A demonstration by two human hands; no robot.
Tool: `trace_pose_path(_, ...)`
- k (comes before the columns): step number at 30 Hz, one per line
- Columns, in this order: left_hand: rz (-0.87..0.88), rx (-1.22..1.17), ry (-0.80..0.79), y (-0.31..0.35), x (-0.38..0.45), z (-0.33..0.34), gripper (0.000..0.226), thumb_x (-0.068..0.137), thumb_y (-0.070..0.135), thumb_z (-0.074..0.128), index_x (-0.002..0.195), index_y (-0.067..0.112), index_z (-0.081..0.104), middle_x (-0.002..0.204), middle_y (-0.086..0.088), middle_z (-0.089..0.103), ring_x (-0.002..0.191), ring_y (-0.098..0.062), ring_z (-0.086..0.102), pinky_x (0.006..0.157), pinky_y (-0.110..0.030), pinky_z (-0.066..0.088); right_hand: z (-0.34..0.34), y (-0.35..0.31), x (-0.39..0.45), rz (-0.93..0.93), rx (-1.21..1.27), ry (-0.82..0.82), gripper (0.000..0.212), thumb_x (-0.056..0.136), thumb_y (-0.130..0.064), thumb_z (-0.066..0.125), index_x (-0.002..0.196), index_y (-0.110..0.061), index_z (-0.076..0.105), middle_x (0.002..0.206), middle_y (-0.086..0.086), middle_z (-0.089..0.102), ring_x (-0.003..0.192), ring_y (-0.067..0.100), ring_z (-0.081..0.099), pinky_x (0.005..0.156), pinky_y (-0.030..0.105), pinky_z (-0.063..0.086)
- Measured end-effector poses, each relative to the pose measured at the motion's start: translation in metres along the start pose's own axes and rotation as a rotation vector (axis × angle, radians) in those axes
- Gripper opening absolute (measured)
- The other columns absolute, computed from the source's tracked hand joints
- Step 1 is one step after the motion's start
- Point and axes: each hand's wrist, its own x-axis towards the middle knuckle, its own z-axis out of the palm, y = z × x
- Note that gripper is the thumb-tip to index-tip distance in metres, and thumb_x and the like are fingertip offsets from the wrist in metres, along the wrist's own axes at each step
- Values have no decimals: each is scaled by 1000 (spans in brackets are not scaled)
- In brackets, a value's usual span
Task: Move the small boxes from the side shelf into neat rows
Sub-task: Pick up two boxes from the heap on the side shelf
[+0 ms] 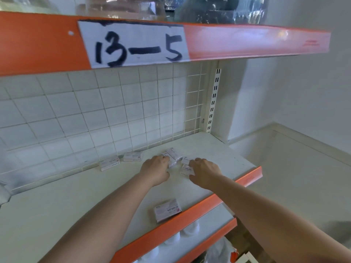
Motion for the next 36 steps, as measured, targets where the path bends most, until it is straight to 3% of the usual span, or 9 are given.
trace_pose_path(9,-87,-11,12,11,21,18,38,94,25,45,130,12,46,137,-6,43,123,-27,42,92,-38,43,4,17,16,-141,-39,4,42,90,-37,56,127,-17,53,122,4,51,115,24,50,83,33,43)
trace_pose_path(14,-86,11,-14,10,36,18,39,95,26,43,132,15,45,142,-3,40,124,-28,40,93,-38,41,7,17,22,-130,-8,18,40,87,-33,60,122,-16,54,116,4,53,109,24,54,76,30,37)
trace_pose_path(20,-62,21,-60,5,46,15,37,96,21,42,132,15,44,140,-6,42,123,-32,40,96,-38,40,7,16,28,-83,48,-34,44,86,-31,60,127,-18,50,120,4,55,110,26,56,82,32,43)
trace_pose_path(27,-53,-1,-95,1,45,17,41,94,16,44,134,15,40,140,-7,40,123,-32,39,97,-39,40,0,12,35,-35,19,-97,38,85,-22,60,122,-16,56,120,6,60,108,28,60,75,28,41)
trace_pose_path(36,19,59,2,-7,40,17,34,97,28,46,128,15,43,132,-5,48,124,-26,40,92,-36,39,1,8,39,6,16,-88,37,85,-22,62,121,-16,57,118,6,61,107,27,60,73,27,41)
